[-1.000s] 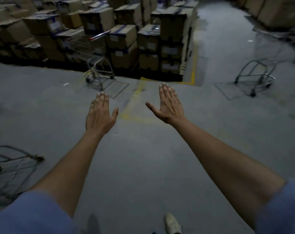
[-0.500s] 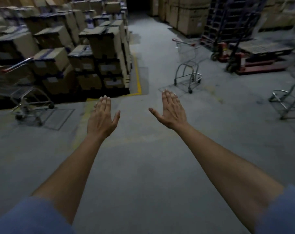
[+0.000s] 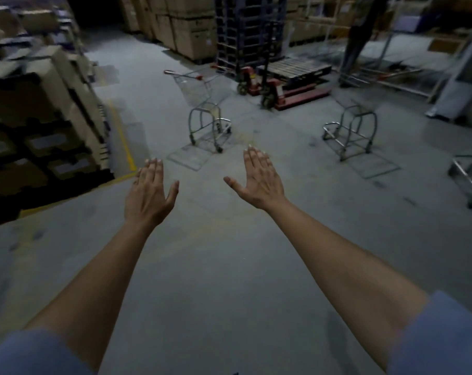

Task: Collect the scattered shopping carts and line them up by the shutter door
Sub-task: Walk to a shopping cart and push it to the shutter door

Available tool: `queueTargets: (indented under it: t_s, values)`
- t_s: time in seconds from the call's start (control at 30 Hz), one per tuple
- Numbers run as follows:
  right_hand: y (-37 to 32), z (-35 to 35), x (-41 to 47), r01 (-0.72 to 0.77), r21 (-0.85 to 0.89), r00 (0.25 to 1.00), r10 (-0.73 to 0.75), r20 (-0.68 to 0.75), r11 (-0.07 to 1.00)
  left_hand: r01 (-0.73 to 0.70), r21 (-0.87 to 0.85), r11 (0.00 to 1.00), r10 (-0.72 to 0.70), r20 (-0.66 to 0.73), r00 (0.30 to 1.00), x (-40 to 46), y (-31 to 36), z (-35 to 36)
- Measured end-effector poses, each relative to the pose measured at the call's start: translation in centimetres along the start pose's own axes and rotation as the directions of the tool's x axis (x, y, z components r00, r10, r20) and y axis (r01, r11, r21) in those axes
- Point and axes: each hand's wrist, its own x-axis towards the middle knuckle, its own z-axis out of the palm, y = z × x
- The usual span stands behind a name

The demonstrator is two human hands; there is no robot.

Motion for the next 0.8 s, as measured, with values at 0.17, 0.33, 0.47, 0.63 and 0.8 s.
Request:
queueTargets:
  t_s: [0.17,0.33,0.47,0.63,0.8]
  values:
    - [9.7,-0.9,-1.5,-0.195,-0.054,0.981,0.195,-0.015,0.979,-0.156,-0.089,0.984,0.158,0.019,0.987,6.9,8.8,3.4]
    - [18.8,-2.3,-4.0,-0.41,-0.119,0.912,0.407,-0.048,0.904,-0.316,-0.186,0.931,0.327,0.035,0.944,13.0,19.2,7.1]
    - [24.0,-3.4,-5.3,-0.559,-0.148,0.829,0.553,-0.083,0.816,-0.445,-0.27,0.854,0.476,0.058,0.878,16.9,27.1,10.1]
    - [29.0,-5.1,-5.6,-0.678,-0.192,0.734,0.662,-0.152,0.709,-0.595,-0.348,0.725,0.639,0.016,0.769,22.2,35.1,12.1]
    - [33.0,-6.2,-5.4,-0.768,-0.196,0.64,0.73,-0.239,0.609,-0.695,-0.377,0.612,0.739,-0.04,0.673,27.1,42.2,14.0]
